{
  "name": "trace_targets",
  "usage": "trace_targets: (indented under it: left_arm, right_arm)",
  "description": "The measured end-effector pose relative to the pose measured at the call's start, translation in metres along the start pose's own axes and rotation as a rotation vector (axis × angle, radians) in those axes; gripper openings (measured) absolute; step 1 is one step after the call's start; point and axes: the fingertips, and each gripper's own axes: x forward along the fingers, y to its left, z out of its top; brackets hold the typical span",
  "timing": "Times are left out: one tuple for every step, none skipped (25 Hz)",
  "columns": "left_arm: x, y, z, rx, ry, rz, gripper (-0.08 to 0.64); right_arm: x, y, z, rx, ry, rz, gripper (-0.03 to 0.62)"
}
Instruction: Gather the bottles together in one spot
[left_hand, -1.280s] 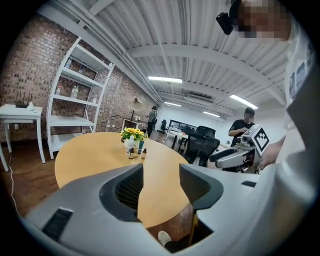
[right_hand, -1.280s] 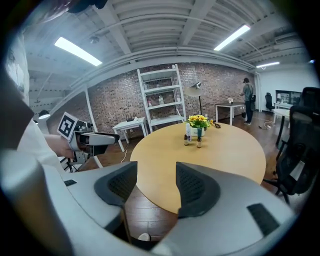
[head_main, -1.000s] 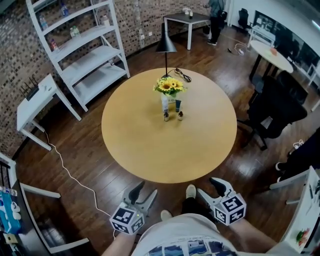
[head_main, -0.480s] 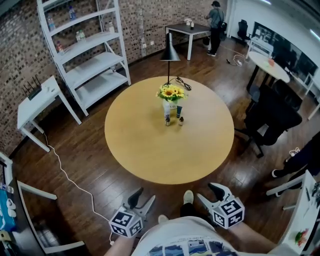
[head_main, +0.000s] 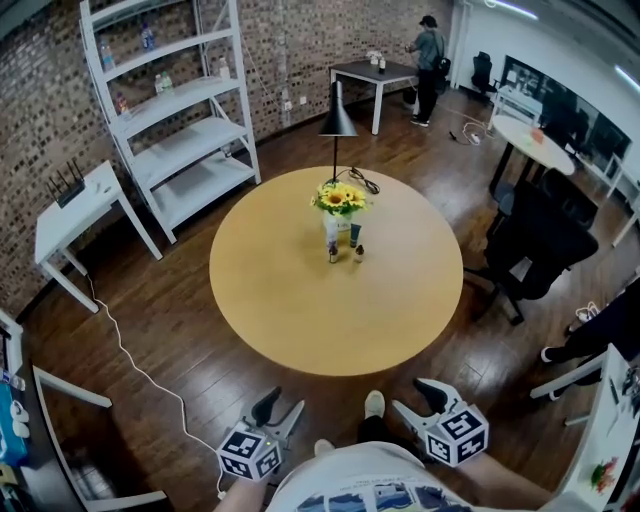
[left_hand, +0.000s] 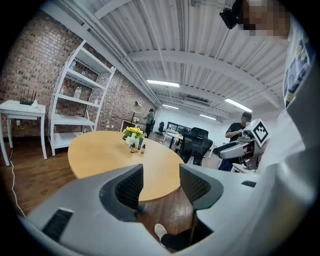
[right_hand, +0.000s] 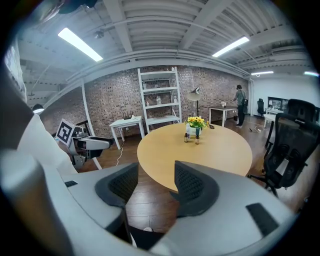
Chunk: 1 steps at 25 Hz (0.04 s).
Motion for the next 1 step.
trace_targets:
  left_arm:
    - [-0.0022, -0.0002, -0.0011, -0.005, 0.002, 0.002, 0.202]
  right_arm:
    - [-0.002, 0.0017, -0.0006, 0.003, 0.001, 0.001, 0.256]
